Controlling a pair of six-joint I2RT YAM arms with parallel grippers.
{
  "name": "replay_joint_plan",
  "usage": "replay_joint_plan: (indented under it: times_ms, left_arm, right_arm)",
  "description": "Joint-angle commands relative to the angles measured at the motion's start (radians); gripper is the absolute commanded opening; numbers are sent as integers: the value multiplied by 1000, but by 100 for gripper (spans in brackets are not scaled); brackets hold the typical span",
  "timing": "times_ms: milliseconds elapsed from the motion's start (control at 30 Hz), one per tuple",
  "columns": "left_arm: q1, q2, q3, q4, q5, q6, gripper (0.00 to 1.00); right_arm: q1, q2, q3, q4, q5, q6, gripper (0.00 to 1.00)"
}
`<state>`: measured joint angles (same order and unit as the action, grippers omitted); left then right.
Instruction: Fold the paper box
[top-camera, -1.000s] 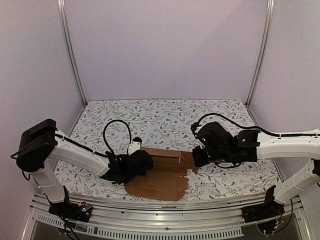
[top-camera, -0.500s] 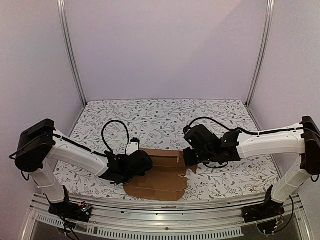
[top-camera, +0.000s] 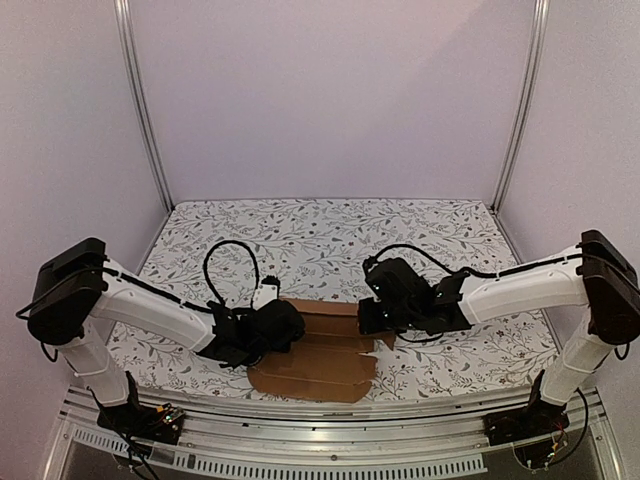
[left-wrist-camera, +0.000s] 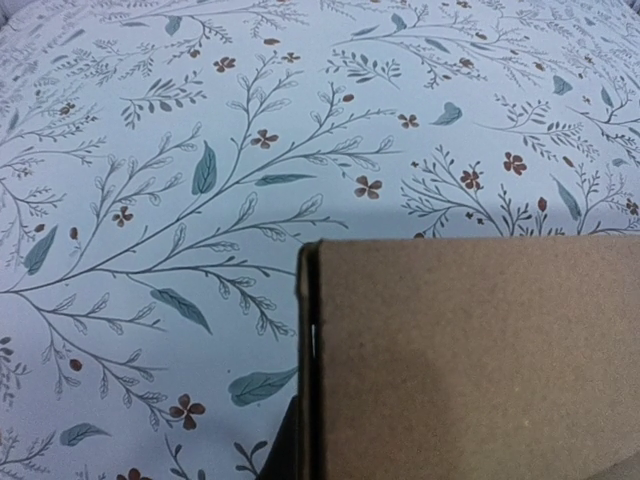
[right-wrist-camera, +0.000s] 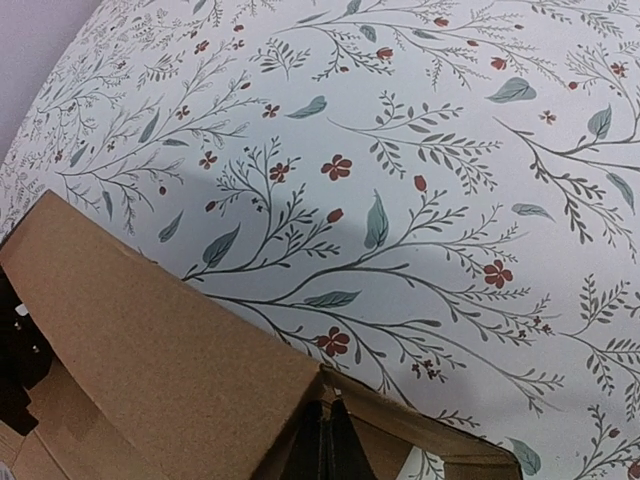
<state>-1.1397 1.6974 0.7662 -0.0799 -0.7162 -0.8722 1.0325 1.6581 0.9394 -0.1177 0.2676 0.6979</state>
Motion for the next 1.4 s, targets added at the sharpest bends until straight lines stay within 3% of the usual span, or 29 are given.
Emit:
replay_joint_plan:
  times_ms: [0, 333, 733, 1033, 1367]
  left_arm:
    - [-20, -5, 10, -38, 61, -18, 0]
    - [-20, -17, 16, -36, 119, -26, 0]
    - [-9, -57, -11, 37, 226, -49, 0]
    - [63, -90, -154, 322, 379, -88, 0]
    - [92, -97, -145, 368, 343, -55, 0]
  right_arm:
    - [-6, 27, -52, 165, -44, 92, 0]
    - [-5, 38, -143, 423, -62, 216, 0]
    - [-5, -77, -220, 550, -78, 219, 0]
    - [-4, -222, -282, 533, -108, 153, 0]
    - [14, -386, -205, 270, -159, -8, 0]
